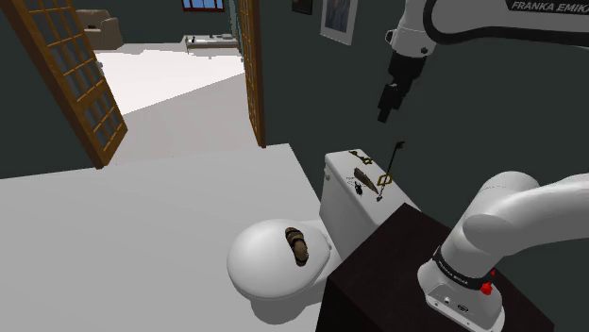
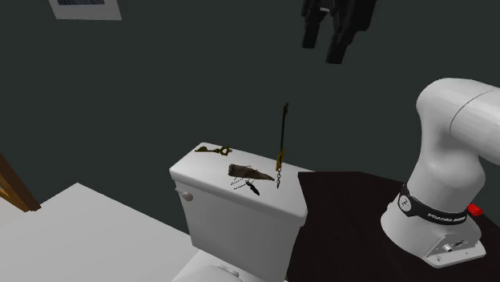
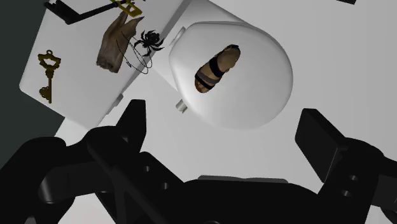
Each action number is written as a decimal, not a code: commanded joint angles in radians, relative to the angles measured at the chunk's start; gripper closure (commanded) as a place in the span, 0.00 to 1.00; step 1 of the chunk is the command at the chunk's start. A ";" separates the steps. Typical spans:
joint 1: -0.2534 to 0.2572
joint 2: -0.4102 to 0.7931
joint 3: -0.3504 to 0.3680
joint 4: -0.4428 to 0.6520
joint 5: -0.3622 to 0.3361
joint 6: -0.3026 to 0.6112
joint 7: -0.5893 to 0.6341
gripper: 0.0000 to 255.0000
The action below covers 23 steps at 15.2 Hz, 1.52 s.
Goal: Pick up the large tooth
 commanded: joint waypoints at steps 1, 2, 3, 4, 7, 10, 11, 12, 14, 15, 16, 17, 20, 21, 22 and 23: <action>0.000 0.000 0.000 0.000 0.000 0.000 0.000 0.00; -0.006 0.017 -0.003 -0.018 -0.007 0.024 0.002 0.00; -0.012 0.034 -0.006 -0.035 -0.014 0.048 0.005 0.00; -0.018 0.053 -0.009 -0.051 -0.021 0.072 0.008 0.00; -0.038 0.116 -0.018 -0.093 -0.044 0.146 0.017 0.00; -0.059 0.188 -0.028 -0.127 -0.068 0.221 0.029 0.00; -0.067 0.214 -0.032 -0.137 -0.076 0.246 0.033 0.00; -0.074 0.241 -0.035 -0.145 -0.084 0.271 0.037 0.00; -0.089 0.299 -0.042 -0.159 -0.102 0.321 0.047 0.00; -0.097 0.329 -0.046 -0.164 -0.112 0.345 0.053 0.00; -0.105 0.360 -0.050 -0.168 -0.121 0.370 0.059 0.00; -0.113 0.391 -0.054 -0.171 -0.131 0.394 0.065 0.00; -0.137 0.491 -0.066 -0.173 -0.161 0.466 0.085 0.00; -0.145 0.526 -0.070 -0.172 -0.172 0.489 0.092 0.00; -0.153 0.561 -0.074 -0.169 -0.183 0.511 0.099 0.00; -0.160 0.597 -0.079 -0.166 -0.194 0.533 0.107 0.00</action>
